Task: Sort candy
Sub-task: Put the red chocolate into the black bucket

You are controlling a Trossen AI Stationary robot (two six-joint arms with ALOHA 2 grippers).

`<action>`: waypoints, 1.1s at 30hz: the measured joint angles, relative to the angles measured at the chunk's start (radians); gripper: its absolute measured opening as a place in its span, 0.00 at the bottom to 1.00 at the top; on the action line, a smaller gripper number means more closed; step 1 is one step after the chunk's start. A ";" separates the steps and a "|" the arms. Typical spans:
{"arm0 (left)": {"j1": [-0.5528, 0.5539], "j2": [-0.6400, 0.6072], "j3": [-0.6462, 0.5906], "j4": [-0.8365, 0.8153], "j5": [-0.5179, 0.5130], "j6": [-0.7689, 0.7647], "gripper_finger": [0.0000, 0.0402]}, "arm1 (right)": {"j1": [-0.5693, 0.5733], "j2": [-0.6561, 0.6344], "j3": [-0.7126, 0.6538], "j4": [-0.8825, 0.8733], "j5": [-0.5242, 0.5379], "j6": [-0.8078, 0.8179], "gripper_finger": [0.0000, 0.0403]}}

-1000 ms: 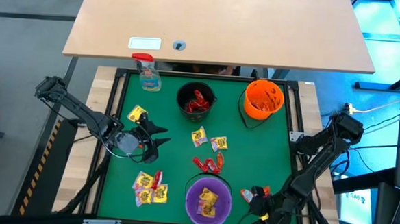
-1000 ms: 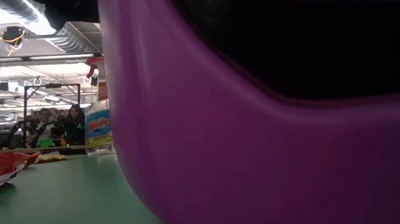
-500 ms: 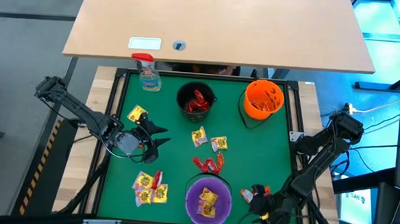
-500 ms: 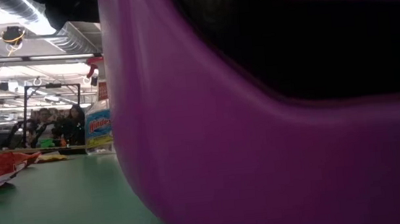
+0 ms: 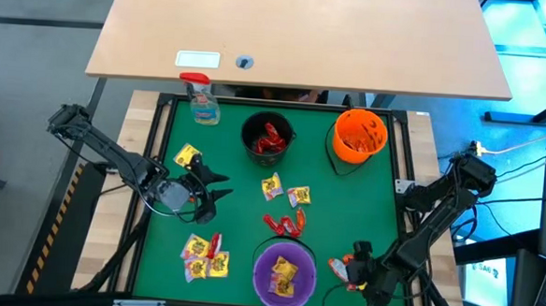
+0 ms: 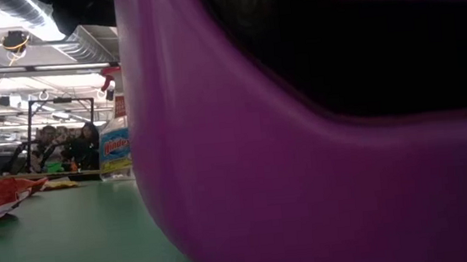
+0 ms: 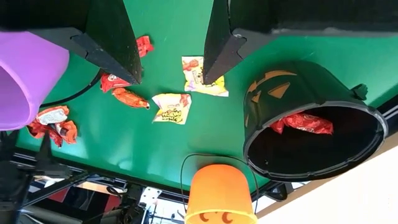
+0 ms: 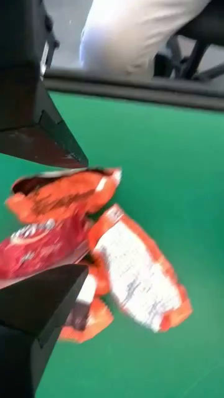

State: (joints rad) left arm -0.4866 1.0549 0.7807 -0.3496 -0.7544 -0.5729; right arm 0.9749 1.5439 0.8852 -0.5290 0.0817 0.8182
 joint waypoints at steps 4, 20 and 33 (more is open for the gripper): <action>0.000 0.000 0.000 0.000 0.001 0.000 0.41 | 0.000 0.000 0.000 -0.023 0.004 0.000 0.63; 0.000 0.000 0.000 0.000 0.016 -0.001 0.41 | 0.000 0.070 0.000 -0.040 0.007 -0.015 0.55; 0.000 0.000 0.000 0.000 0.013 -0.001 0.41 | 0.000 0.082 0.000 -0.059 -0.003 -0.016 0.32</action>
State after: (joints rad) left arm -0.4870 1.0550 0.7807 -0.3496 -0.7410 -0.5735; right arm 0.9749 1.6257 0.8852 -0.5883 0.0788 0.8025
